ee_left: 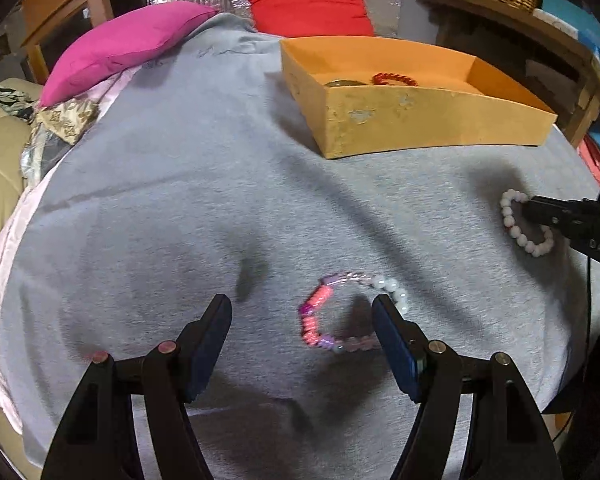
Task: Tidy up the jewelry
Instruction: 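Grasp the pink-clear bracelet with the left tool while the right tool grasps the white pearl bracelet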
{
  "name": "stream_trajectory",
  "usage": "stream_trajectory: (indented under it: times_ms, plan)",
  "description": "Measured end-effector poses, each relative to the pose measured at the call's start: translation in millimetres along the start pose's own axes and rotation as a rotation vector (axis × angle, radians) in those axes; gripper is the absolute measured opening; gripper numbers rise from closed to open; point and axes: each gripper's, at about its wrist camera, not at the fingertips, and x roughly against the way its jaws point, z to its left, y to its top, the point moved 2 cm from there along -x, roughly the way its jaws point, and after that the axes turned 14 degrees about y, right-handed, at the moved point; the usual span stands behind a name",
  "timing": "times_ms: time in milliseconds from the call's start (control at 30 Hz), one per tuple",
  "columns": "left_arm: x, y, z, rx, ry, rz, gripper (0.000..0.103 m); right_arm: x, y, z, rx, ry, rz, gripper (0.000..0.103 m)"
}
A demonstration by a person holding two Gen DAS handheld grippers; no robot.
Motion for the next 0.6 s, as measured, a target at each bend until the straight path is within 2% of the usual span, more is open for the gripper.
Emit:
stream_trajectory:
  times_ms: [100, 167, 300, 467, 600]
  plan:
    - [-3.6, 1.0, -3.3, -0.004, -0.018, 0.006, 0.053, 1.8, 1.8, -4.4, -0.009, -0.006, -0.013, 0.012]
    - [-3.0, 2.3, -4.2, 0.000, -0.012, -0.008, 0.048, 3.6, 3.4, -9.3, -0.025, -0.011, -0.023, 0.012]
    - [-0.9, 5.3, -6.5, -0.005, -0.029, -0.028, 0.020, 9.0, 8.1, -26.0, -0.089, -0.028, -0.050, 0.012]
    - [0.4, 6.7, -8.0, -0.007, -0.027, -0.038, 0.011, 11.7, 9.1, -37.9, -0.130, -0.031, -0.061, 0.013]
    - [5.5, 11.7, -6.5, 0.012, -0.050, -0.060, 0.009, 11.6, 8.8, -39.2, -0.144, -0.021, -0.065, 0.013]
